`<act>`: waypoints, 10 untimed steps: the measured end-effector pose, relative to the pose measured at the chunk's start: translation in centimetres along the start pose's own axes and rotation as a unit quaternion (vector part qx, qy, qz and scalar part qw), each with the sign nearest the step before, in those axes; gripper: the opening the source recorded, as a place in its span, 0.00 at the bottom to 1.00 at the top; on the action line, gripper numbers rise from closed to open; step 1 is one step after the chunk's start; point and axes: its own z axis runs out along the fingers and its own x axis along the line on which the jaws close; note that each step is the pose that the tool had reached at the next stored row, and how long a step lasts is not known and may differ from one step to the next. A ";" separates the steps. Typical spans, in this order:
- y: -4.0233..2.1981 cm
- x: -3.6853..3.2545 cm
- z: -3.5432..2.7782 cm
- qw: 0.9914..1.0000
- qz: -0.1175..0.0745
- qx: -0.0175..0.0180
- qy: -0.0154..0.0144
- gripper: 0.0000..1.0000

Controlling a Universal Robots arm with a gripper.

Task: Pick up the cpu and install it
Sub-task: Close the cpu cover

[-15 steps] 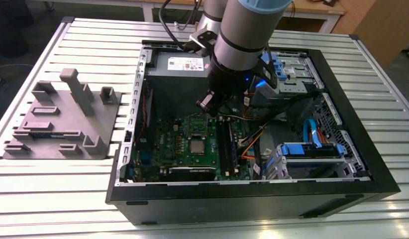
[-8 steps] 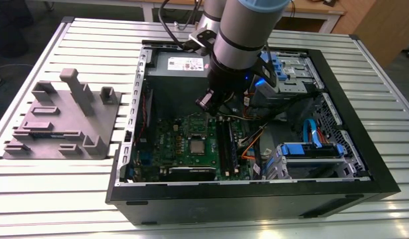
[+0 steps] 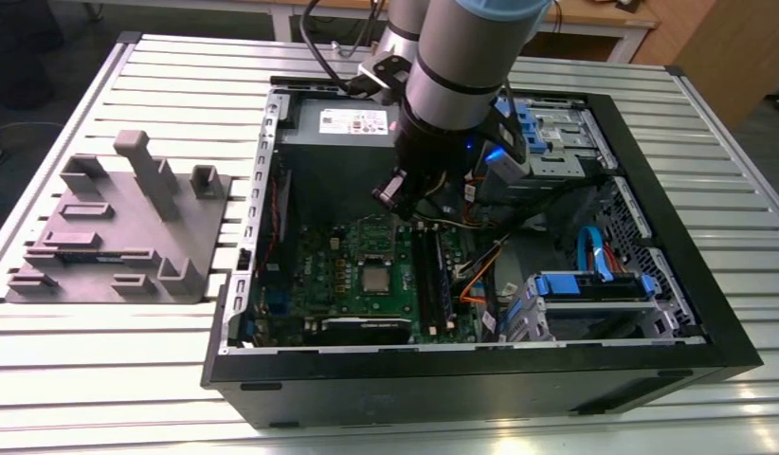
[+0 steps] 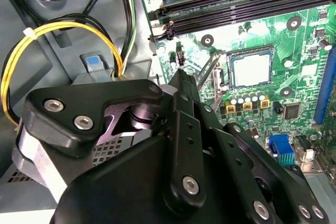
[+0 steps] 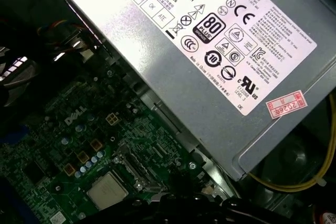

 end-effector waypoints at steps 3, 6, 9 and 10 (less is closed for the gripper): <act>0.03 -0.01 -0.03 1.000 -0.003 0.000 0.000 0.10; 0.04 -0.02 -0.09 1.000 -0.004 0.000 0.001 0.10; 0.05 -0.02 -0.18 1.000 -0.005 0.000 0.001 0.10; 0.06 -0.02 -0.22 1.000 -0.006 0.000 0.001 0.10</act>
